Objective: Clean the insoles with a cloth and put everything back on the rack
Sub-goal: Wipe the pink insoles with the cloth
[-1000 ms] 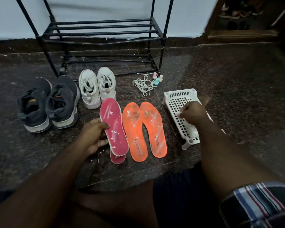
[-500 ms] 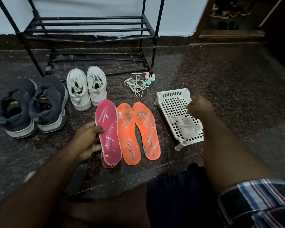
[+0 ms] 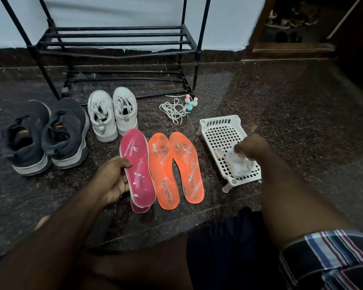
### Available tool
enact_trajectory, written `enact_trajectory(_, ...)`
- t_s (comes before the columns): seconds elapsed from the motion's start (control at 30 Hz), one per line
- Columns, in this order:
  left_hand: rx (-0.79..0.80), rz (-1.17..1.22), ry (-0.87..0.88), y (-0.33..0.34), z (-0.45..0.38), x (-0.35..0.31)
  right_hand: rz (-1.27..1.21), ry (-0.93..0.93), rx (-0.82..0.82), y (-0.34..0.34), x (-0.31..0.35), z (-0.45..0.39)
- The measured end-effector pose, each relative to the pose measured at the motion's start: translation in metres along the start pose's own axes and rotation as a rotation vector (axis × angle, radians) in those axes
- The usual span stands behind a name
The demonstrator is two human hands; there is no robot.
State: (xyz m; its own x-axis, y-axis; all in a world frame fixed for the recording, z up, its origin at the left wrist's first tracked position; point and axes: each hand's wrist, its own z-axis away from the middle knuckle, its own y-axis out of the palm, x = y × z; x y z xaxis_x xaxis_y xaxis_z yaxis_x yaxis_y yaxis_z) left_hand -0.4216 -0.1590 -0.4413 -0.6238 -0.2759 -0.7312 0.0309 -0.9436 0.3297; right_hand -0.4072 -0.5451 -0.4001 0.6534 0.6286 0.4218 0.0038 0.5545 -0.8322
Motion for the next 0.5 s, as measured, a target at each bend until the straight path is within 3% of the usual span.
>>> enact_trajectory(0.1,0.022,0.027,-0.032,0.000,0.002,-0.002,-0.444,0.040,-0.020,-0.012,0.004,0.006)
enact_trajectory(0.23,0.092,0.044,-0.068,-0.003,0.013,-0.015,-0.771,0.010,0.069,-0.019,0.012,0.018)
enact_trajectory(0.4,0.192,0.055,-0.042,-0.017,0.044,-0.039,-1.024,-0.144,0.215,-0.021,0.051,0.048)
enact_trajectory(0.5,0.190,0.111,-0.022,-0.026,0.056,-0.044,-0.988,-0.280,0.286,-0.009,0.085,0.074)
